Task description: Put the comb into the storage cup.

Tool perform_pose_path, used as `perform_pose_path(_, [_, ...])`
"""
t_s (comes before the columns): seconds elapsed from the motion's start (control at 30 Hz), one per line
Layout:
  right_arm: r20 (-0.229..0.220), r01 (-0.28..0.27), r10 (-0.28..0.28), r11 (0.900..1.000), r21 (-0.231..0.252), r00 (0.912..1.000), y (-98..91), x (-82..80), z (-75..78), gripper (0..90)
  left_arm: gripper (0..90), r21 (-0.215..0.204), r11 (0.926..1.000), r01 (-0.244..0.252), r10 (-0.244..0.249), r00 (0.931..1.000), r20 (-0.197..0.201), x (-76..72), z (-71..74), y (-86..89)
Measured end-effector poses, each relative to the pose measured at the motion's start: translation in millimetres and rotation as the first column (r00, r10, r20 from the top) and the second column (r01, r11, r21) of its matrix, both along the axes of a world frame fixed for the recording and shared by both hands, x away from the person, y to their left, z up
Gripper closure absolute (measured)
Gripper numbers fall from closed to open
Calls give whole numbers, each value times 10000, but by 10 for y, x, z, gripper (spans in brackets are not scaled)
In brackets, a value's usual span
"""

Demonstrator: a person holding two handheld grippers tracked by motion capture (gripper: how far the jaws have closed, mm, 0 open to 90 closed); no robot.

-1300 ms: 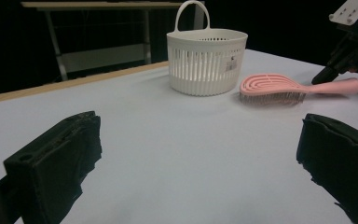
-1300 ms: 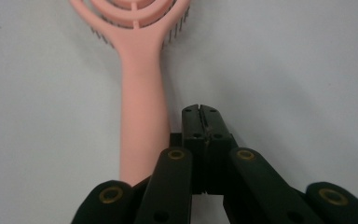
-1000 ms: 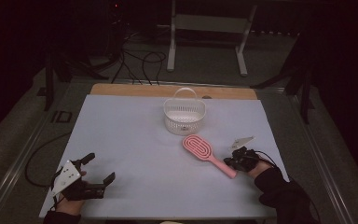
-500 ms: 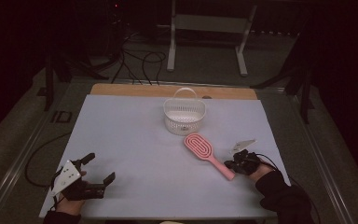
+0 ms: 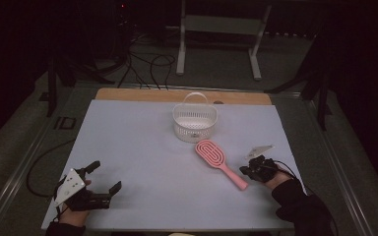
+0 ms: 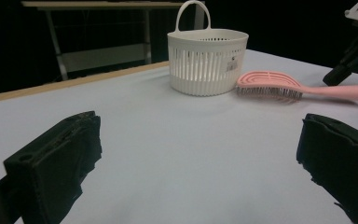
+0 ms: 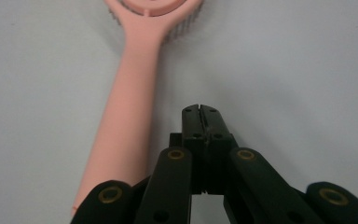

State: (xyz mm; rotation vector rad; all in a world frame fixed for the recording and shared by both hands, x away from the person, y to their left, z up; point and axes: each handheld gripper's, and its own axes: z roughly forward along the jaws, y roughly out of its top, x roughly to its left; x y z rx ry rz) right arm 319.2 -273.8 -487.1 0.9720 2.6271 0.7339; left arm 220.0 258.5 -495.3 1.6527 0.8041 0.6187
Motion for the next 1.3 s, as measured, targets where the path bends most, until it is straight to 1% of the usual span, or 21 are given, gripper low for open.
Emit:
perform_pose_path(0.03, [53, 123, -123, 9999, -29, 9999, -3, 0, 15, 900, 0, 1, 10000, -2, 2, 10000, 2, 0, 0, -1])
perform_pose_path(0.17, [194, 310, -307, 9994, -173, 9993, 0, 1, 68, 900, 0, 12, 10000, 3, -3, 10000, -6, 0, 0, -3])
perform_pose_path(0.23, [248, 452, -448, 9989, -161, 9987, 4, 3, 96, 900, 0, 20, 10000, 11, -11, 10000, -3, -1, 1, -2])
perform_pose_path(0.37, [391, 542, -536, 9984, -142, 9978, 29, -10, 165, 853, 0, 17, 10000, 8, -8, 10000, -8, -1, 0, -4])
perform_pose_path(0.43, [535, 559, -552, 9984, -130, 9970, 48, -19, 200, 829, 0, 21, 10000, 14, -14, 10000, -13, -2, 0, -5])
perform_pose_path(0.57, [676, 506, -505, 9987, -7, 9964, 85, -41, 270, 766, 0, 24, 10000, 12, -12, 10000, -6, -2, 1, -6])
perform_pose_path(0.67, [488, 635, -642, 9979, 152, 9967, 118, -53, 316, 702, 0, 37, 10000, -27, 27, 10000, 6, -1, 2, -3])
perform_pose_path(0.8, [254, 771, -775, 9969, 137, 9967, 162, -64, 371, 592, 0, 30, 10000, 0, 0, 10000, 0, -2, 1, -5])
perform_pose_path(0.9, [250, 868, -871, 9961, 136, 9959, 192, -71, 400, 529, 0, 18, 10000, 4, -4, 10000, -12, -1, 0, -6])
perform_pose_path(1.03, [71, 844, -844, 9964, 57, 9964, 234, -69, 407, 445, 0, 17, 10000, 6, -6, 10000, -3, 0, 2, -4])
perform_pose_path(1.3, [-374, 840, -842, 9965, -48, 9957, 329, -55, 401, 221, 0, -4, 10000, 21, -21, 10000, -3, 0, 2, -2])
